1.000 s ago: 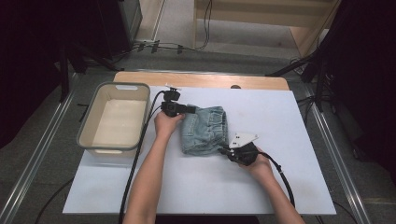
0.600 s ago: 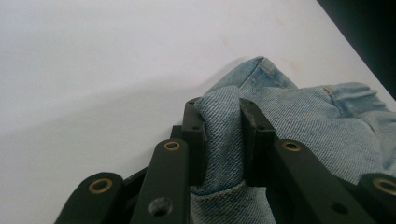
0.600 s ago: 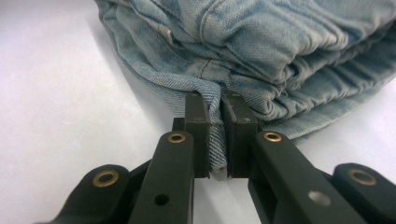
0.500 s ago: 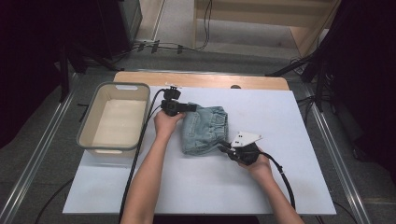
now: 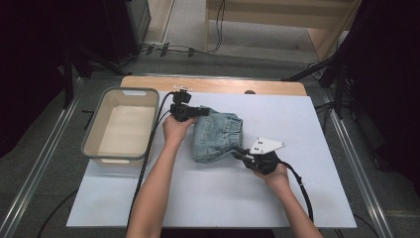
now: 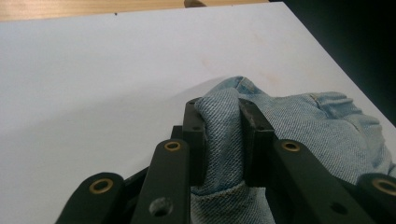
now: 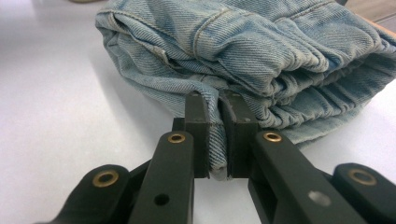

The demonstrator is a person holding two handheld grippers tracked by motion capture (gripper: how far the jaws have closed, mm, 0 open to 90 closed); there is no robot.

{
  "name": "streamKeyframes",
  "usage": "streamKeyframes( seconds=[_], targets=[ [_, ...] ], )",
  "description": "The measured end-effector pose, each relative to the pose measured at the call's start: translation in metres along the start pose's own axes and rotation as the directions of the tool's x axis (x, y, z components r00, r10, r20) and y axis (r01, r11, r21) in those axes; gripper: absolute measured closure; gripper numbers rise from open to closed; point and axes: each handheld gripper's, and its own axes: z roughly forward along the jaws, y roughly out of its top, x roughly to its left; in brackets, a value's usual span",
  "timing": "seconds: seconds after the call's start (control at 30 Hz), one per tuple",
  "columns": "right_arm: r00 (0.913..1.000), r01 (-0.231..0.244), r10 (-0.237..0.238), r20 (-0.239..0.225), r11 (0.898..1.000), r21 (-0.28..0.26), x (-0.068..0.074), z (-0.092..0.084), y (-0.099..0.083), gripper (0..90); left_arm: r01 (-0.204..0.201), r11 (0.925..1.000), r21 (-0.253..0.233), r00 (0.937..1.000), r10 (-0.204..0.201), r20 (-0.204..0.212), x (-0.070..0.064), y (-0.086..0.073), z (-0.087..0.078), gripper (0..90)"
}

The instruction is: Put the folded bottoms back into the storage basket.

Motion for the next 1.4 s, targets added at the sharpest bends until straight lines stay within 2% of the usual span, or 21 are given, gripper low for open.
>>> streamKeyframes(
  seconds=[0.4,0.6,1.4],
  targets=[
    [1.0,-0.002,0.002,0.003,0.999,-0.037,0.0,-0.01,0.008,81.2,-0.009,0.9993,-0.037,0.9996,0.01,0.026,-0.006,0.006,-0.013,75.7],
    [0.9998,-0.002,0.003,0.021,0.998,-0.056,0.001,-0.017,0.016,81.1,-0.02,0.9984,-0.052,0.9993,0.021,0.032,-0.009,0.012,-0.021,75.6],
    [0.9983,0.032,-0.025,0.053,0.99,-0.141,0.002,-0.041,0.049,81.1,-0.082,0.9915,-0.101,0.9962,0.085,0.022,-0.03,0.041,-0.048,75.6]
  ],
)
